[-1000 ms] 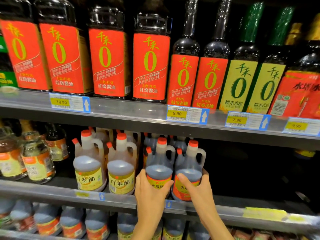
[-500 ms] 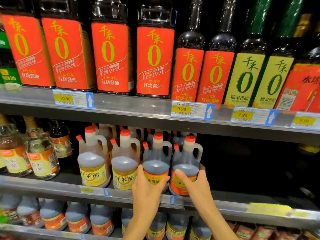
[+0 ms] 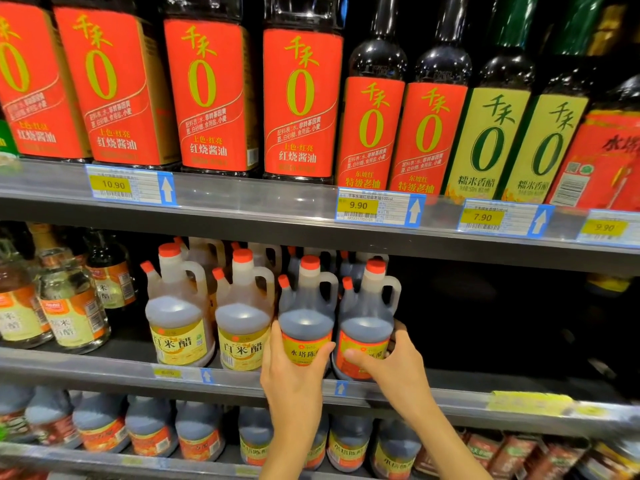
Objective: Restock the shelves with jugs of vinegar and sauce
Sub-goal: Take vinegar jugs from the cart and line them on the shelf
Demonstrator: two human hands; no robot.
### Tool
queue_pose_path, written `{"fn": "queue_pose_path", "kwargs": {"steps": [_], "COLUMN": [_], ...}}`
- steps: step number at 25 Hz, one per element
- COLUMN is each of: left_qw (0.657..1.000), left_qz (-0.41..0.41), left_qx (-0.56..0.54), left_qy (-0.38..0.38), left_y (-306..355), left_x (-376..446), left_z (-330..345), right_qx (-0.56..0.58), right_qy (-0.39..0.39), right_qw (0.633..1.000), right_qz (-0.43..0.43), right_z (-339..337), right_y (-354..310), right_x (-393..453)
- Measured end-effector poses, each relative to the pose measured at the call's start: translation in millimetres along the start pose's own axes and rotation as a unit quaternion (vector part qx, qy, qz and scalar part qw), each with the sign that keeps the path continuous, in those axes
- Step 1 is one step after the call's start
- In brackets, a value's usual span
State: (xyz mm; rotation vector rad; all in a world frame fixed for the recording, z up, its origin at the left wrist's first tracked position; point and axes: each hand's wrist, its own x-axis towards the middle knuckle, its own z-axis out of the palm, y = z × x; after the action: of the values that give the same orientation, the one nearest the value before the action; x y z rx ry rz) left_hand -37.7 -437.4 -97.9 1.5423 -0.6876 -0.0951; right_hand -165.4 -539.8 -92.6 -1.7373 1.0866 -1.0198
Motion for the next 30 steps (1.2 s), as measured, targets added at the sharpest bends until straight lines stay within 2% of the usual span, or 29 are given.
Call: {"fn": "queue_pose_path", "kwargs": {"steps": [10, 30], "left_qw": [0.998, 0.994], "left_qz": [0.006, -0.013], "left_qx": [0.034, 0.055], "left_qy": [-0.059, -0.092], "left_y": [-7.2, -11.6], "left_x": [12.8, 17.5], "left_z": [-11.8, -14.0], "right_qx": [-0.015, -0.029], "right_qy": [-0.012, -0.011], "right_qw": [1.0, 0.999], "right_qz": [-0.001, -0.012], "right_z": [-5.2, -3.2], "right_y": [-0.3, 5.5], "right_x": [-2.1, 3.3]}}
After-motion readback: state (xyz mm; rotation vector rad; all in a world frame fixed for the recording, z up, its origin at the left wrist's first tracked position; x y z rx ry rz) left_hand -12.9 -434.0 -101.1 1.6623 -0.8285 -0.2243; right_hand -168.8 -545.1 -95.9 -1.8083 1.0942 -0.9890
